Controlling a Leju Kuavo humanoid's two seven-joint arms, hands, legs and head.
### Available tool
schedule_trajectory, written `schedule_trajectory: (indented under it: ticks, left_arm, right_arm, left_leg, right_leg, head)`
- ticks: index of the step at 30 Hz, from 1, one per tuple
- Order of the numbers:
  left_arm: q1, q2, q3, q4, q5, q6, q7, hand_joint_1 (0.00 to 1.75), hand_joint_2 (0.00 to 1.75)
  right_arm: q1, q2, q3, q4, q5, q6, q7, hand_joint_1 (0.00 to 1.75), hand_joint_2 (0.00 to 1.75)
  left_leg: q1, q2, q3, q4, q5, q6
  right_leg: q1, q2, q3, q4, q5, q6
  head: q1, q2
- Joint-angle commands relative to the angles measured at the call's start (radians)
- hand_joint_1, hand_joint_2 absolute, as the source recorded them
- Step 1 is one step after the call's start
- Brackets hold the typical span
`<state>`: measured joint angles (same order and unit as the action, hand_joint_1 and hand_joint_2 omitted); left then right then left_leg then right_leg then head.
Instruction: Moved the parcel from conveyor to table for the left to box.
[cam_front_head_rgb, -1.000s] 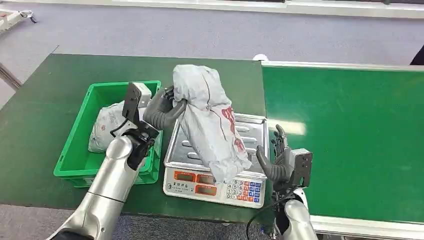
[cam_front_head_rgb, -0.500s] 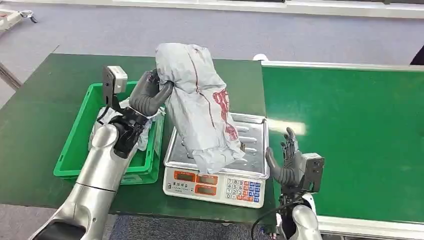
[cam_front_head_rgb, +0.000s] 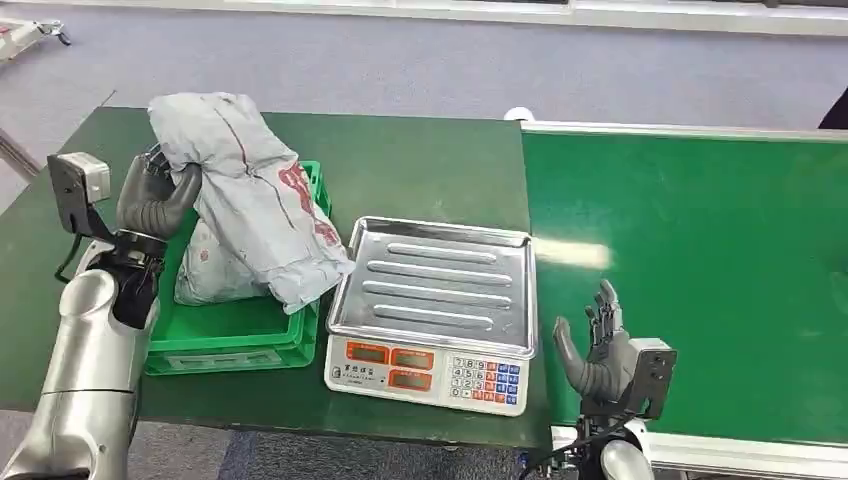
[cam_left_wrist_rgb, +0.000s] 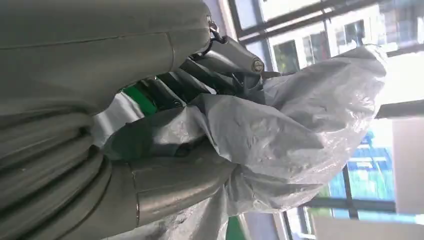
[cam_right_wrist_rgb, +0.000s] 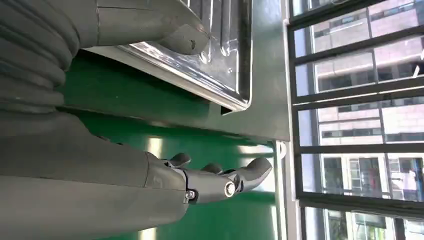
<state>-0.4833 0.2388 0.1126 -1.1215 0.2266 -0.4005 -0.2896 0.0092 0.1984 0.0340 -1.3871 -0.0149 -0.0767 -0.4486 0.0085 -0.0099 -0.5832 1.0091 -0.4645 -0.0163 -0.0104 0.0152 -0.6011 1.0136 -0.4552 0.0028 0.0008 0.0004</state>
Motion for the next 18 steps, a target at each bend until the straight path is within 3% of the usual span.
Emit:
schedule_trajectory:
  ticks: [1, 8, 9, 10, 18]
  left_arm:
    - [-0.015, -0.007, 0.091, 0.111, -0.014, 0.007, -0.010, 1.75, 1.75]
    - [-0.011, -0.006, 0.102, 0.116, -0.030, 0.017, -0.011, 1.75, 1.75]
    - [-0.014, -0.003, 0.103, 0.129, -0.045, 0.027, -0.007, 1.38, 1.75]
    - [-0.015, -0.006, 0.107, 0.133, -0.051, 0.035, -0.009, 0.00, 1.75]
    - [-0.003, -0.023, 0.104, 0.147, -0.099, 0.065, -0.025, 0.00, 1.75]
  right_arm:
    - [0.006, -0.017, -0.028, -0.013, 0.000, -0.010, 0.000, 0.00, 1.75]
    - [0.013, -0.016, -0.025, -0.022, 0.002, -0.018, 0.005, 0.00, 1.75]
    - [0.015, -0.016, -0.023, -0.024, 0.002, -0.021, 0.006, 0.00, 1.75]
    - [0.015, -0.017, -0.022, -0.025, 0.002, -0.023, 0.007, 0.00, 1.75]
    - [0.013, -0.019, -0.008, -0.023, 0.003, -0.033, 0.013, 0.00, 1.75]
  left_leg:
    - [0.000, 0.001, 0.003, -0.002, 0.000, 0.001]
    - [0.000, 0.000, 0.002, -0.002, 0.000, 0.000]
    - [0.000, 0.000, 0.003, -0.002, 0.000, 0.000]
    - [0.001, 0.001, 0.007, -0.006, 0.001, 0.001]
    - [0.000, 0.000, 0.004, -0.003, 0.001, 0.001]
  right_leg:
    - [0.000, -0.001, 0.004, -0.003, 0.001, 0.000]
    - [0.000, -0.002, 0.003, -0.002, 0.001, 0.000]
    - [0.000, -0.002, 0.003, -0.003, 0.001, -0.001]
    - [0.001, -0.003, 0.007, -0.007, 0.002, -0.001]
    - [0.001, -0.003, 0.005, -0.004, 0.001, -0.001]
  head:
    - [0.000, 0.000]
    - [0.000, 0.000]
    - [0.000, 0.000]
    - [0.000, 0.000]
    - [0.000, 0.000]
